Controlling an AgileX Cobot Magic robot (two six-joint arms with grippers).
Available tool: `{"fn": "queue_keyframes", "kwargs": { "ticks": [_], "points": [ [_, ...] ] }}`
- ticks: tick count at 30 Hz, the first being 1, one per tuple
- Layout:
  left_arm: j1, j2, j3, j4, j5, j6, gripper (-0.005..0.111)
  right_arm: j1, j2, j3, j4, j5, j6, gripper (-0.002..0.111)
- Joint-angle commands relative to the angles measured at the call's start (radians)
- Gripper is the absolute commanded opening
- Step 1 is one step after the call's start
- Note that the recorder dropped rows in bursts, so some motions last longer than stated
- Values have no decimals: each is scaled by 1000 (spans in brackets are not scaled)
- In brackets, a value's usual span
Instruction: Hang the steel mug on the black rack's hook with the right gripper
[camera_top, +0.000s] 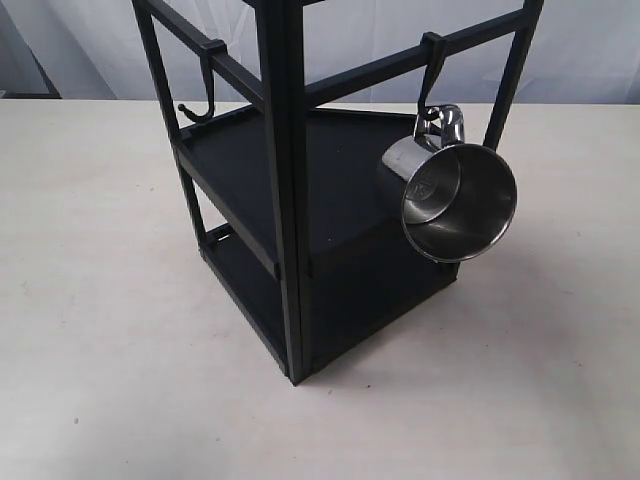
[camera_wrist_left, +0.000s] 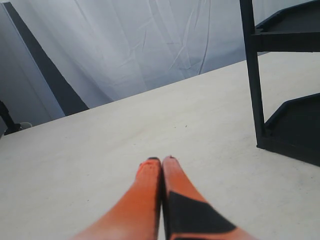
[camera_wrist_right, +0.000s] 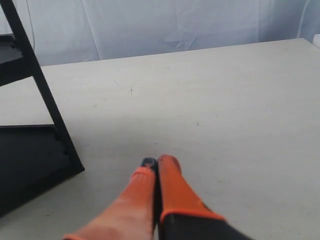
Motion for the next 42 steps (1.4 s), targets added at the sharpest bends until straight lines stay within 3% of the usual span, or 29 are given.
{"fn": "queue_keyframes", "kwargs": {
  "ticks": [1, 42],
  "points": [
    [-5, -5, 0, -2, 2, -1, 2, -4, -13, 5, 13, -3, -40, 0],
    [-5, -5, 0, -1, 2, -1, 2, -4, -13, 5, 35, 1, -85, 0]
  ]
}}
